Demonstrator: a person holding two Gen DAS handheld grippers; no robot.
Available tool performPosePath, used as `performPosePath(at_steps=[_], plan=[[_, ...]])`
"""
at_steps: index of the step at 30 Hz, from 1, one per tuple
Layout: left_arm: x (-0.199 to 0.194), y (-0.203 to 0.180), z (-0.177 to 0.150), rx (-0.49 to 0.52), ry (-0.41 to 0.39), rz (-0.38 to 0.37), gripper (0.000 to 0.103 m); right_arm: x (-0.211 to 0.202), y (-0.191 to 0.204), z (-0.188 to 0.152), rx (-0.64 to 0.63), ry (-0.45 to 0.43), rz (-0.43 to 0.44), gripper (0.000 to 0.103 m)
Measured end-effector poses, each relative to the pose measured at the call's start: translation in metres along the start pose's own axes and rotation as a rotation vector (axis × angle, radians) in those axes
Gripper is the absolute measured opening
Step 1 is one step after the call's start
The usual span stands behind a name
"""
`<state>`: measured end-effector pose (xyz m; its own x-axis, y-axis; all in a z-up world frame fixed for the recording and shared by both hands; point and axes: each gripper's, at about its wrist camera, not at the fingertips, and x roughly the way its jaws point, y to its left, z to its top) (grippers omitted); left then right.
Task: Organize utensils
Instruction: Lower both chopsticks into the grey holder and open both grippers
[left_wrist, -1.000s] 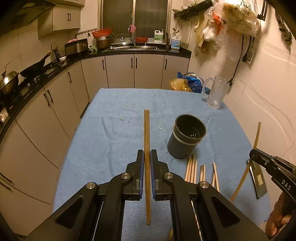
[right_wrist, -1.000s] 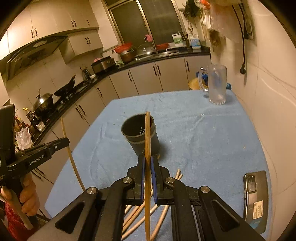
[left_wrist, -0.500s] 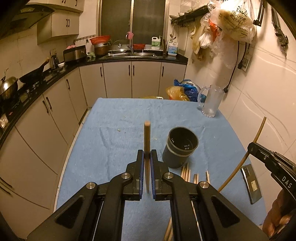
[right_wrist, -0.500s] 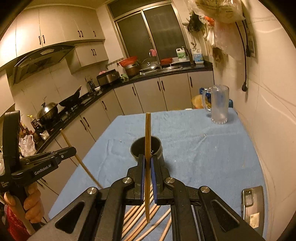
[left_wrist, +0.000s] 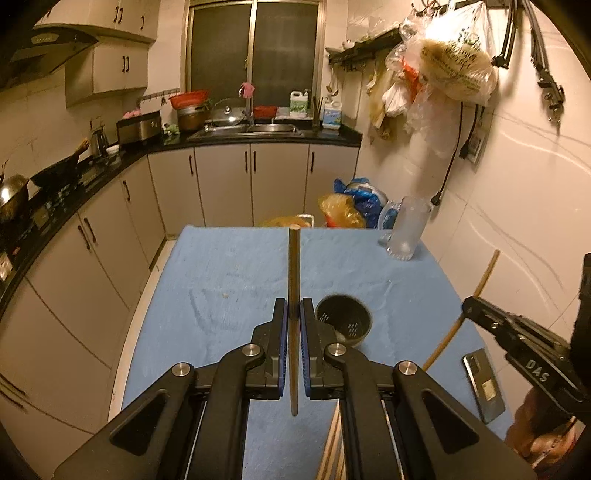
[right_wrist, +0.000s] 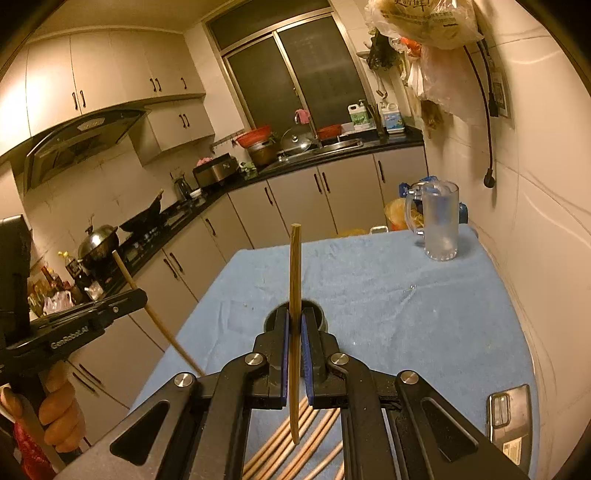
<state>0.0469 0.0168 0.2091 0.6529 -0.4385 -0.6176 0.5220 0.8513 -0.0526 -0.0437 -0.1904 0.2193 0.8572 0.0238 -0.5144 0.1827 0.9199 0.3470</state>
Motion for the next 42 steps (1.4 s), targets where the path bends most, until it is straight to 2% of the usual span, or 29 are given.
performPosePath(at_steps=[10,19,24,33,42], plan=[[-0.016,-0.021,0.055,0.027,-0.085,-0.036,0.006,0.004,-0.002,0.039,0.049,-0.067,0.01,0.007],[0.022,-0.031,0.083,0.006,-0.075,-0.081,0.006,0.028,-0.011,0.077,0.091,-0.106,-0.004,0.007],[0.056,-0.029,0.079,-0.018,-0.016,-0.103,0.006,0.051,-0.019,0.079,0.112,-0.086,-0.01,0.007],[0.116,-0.023,0.052,-0.035,0.107,-0.101,0.006,0.093,-0.033,0.057,0.136,0.024,-0.007,0.007],[0.146,-0.013,0.036,-0.045,0.162,-0.102,0.006,0.126,-0.04,0.038,0.154,0.12,-0.002,0.007]])
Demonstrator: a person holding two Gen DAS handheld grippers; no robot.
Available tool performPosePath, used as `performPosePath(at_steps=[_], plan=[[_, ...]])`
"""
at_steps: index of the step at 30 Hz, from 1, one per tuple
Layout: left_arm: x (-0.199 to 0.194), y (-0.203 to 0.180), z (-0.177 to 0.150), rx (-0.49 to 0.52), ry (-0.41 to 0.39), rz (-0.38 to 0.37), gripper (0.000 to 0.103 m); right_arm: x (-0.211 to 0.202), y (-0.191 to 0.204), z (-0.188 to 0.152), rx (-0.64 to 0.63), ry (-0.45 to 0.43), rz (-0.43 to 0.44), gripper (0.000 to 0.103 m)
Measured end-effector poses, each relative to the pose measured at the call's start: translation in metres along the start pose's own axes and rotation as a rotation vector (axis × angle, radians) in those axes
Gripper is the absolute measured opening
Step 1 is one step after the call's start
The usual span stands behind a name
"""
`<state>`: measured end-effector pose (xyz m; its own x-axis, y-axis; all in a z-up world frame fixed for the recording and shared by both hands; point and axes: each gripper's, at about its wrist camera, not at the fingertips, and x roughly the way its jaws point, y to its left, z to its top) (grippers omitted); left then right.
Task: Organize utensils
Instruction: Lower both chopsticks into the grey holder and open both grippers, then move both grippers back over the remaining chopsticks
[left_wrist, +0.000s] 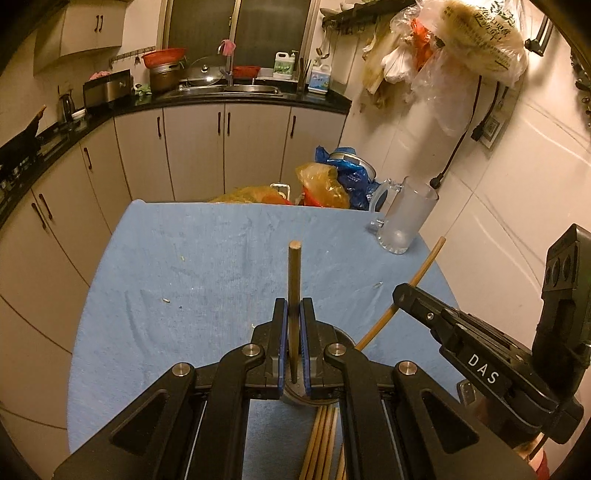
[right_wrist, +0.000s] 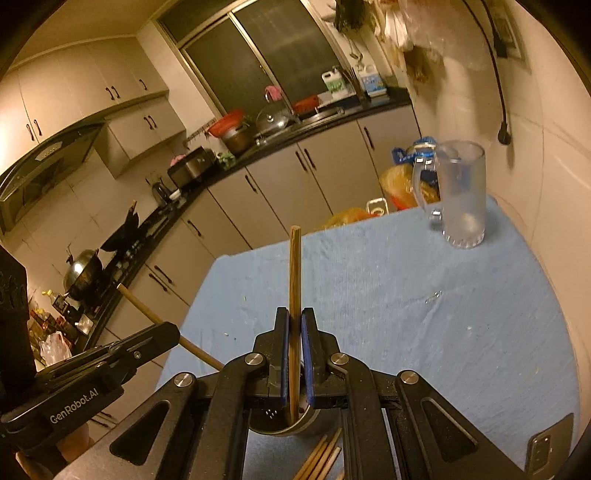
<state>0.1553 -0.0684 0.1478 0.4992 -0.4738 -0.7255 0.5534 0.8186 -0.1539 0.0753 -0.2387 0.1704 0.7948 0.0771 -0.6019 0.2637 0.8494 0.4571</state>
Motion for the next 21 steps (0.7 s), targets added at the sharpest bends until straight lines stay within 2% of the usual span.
performPosePath(at_steps=[12,15,17,21], plan=[[0.002,0.004,-0.002,-0.008,0.001,-0.002,0.007,0.007,-0.001,0.001,-0.002,0.016,0.003,0.01],[-0.004,0.005,-0.003,-0.01,-0.01,-0.005,0.013,-0.002,-0.001,0.0,-0.005,0.003,0.004,0.011],[-0.01,0.006,-0.004,-0.011,-0.022,-0.003,0.021,-0.009,0.0,0.0,-0.004,-0.008,0.011,0.012],[-0.026,0.006,-0.012,-0.001,-0.052,0.0,0.024,-0.026,0.001,-0.007,-0.013,-0.023,0.02,0.012]])
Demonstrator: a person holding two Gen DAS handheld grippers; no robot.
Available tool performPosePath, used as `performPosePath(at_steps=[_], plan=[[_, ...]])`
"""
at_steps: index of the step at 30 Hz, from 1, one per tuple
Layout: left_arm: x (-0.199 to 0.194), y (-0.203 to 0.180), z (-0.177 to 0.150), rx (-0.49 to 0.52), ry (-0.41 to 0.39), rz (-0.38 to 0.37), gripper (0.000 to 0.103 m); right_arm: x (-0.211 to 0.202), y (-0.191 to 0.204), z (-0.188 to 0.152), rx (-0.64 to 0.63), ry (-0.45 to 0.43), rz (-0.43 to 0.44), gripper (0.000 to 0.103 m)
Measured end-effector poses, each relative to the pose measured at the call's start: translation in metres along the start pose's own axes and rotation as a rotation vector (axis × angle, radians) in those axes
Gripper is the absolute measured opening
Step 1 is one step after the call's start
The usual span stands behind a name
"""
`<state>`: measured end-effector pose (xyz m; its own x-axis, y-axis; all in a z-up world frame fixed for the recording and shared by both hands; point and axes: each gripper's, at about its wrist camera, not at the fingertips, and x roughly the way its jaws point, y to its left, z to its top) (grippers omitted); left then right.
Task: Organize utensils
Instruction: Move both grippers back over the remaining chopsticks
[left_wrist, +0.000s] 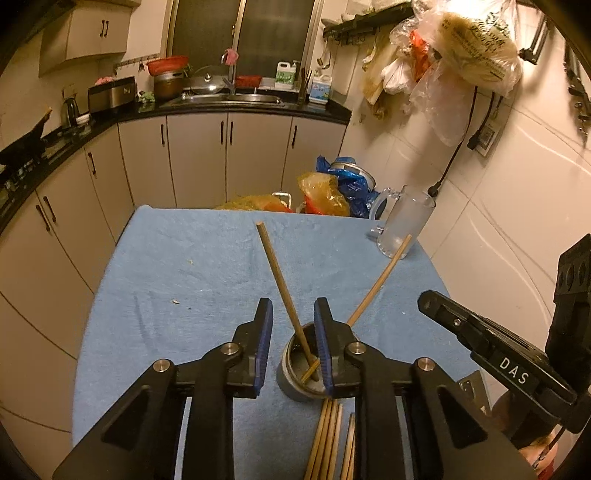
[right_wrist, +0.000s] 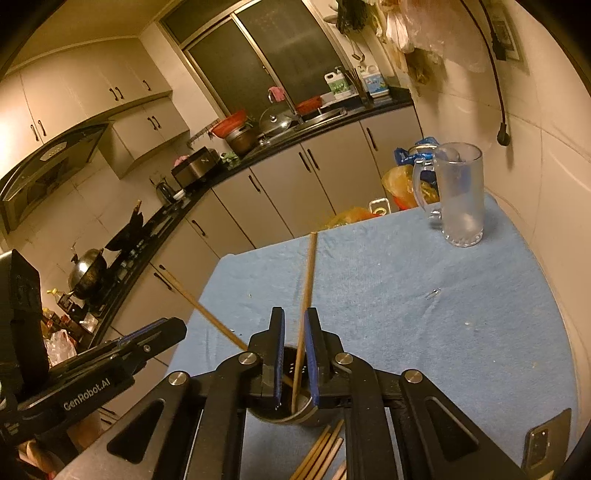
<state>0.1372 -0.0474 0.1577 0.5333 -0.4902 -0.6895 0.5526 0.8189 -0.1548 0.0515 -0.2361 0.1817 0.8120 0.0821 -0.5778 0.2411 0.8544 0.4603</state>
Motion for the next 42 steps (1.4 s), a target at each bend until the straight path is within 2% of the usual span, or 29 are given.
performPosePath(at_steps=[2,8,11,14,16,20,24,31,42], plan=[[-0.008,0.001,-0.006,0.003,-0.013,0.0,0.03,-0.007,0.0,-0.007,-0.004,0.002,0.005,0.012],[-0.029,0.004,-0.042,0.019,-0.04,0.012,0.038,-0.027,-0.001,-0.034,-0.002,0.011,0.019,0.012],[-0.03,0.006,-0.075,0.04,-0.035,0.028,0.044,-0.034,-0.006,-0.055,-0.011,0.033,0.006,0.012],[-0.027,0.013,-0.111,0.039,-0.017,0.013,0.052,-0.043,-0.016,-0.081,-0.004,0.041,-0.022,0.012],[-0.022,0.017,-0.133,0.035,0.015,0.022,0.055,-0.048,-0.025,-0.098,-0.003,0.054,-0.061,0.012],[-0.007,0.021,-0.173,0.063,0.095,0.042,0.055,-0.055,-0.053,-0.133,0.041,0.094,-0.115,0.012],[0.003,0.027,-0.204,0.046,0.173,0.027,0.055,-0.047,-0.076,-0.158,0.124,0.198,-0.093,0.012],[0.001,0.038,-0.216,0.042,0.176,0.02,0.055,-0.021,-0.071,-0.178,0.109,0.307,-0.112,0.012],[0.012,0.038,-0.214,0.056,0.195,0.002,0.055,0.009,-0.068,-0.171,0.064,0.358,-0.189,0.012]])
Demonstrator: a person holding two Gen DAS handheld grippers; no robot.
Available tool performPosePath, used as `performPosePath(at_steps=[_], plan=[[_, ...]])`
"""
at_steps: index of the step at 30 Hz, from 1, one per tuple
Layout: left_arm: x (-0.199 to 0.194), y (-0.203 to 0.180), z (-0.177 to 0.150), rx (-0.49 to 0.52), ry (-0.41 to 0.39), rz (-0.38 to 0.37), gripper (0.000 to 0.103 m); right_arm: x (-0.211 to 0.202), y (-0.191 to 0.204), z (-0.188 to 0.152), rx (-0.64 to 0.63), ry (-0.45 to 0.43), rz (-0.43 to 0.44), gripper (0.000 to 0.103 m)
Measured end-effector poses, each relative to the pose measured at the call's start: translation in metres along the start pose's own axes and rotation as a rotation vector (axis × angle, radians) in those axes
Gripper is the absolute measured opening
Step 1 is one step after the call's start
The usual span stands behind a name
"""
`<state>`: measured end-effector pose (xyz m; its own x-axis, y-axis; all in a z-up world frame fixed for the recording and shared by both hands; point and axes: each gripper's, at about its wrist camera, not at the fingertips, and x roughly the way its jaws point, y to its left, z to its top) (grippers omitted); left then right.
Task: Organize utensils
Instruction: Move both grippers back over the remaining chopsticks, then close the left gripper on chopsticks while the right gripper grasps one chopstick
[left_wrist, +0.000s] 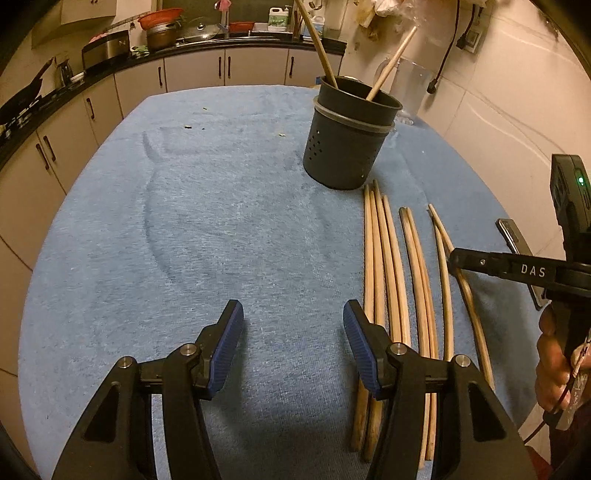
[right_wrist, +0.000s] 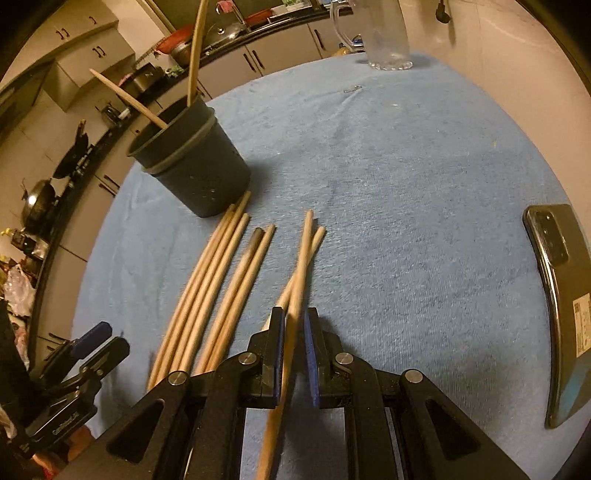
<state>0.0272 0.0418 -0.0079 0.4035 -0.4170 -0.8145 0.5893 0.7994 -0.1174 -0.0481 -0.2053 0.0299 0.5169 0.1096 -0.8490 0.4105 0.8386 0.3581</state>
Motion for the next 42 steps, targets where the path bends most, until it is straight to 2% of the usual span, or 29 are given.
performPosePath(at_steps=[10,18,23,24,26,29,36,42], plan=[[0.005,-0.006,0.001,0.012,0.025,-0.008,0.055,0.006,0.009,0.003,-0.027,0.003,-0.029,0.012],[0.027,-0.023,0.022,0.042,0.107,-0.045,0.055,0.0,-0.002,0.002,-0.006,-0.003,-0.06,0.008],[0.047,-0.041,0.047,0.083,0.148,-0.082,0.047,-0.004,-0.008,-0.001,0.001,-0.003,-0.05,0.008],[0.052,-0.047,0.052,0.097,0.155,-0.062,0.043,-0.004,-0.009,0.0,0.002,-0.004,-0.048,0.008],[0.062,-0.054,0.059,0.121,0.179,-0.051,0.029,-0.005,-0.012,0.0,0.002,-0.004,-0.044,0.008],[0.07,-0.063,0.065,0.143,0.181,-0.024,0.023,-0.004,-0.012,-0.001,0.003,-0.003,-0.041,0.008],[0.069,-0.053,0.064,0.105,0.161,-0.007,0.016,-0.005,-0.012,-0.001,0.001,0.001,-0.034,0.008],[0.042,-0.011,0.037,-0.011,0.142,-0.015,0.016,-0.004,-0.01,-0.001,-0.004,0.016,-0.011,0.008]])
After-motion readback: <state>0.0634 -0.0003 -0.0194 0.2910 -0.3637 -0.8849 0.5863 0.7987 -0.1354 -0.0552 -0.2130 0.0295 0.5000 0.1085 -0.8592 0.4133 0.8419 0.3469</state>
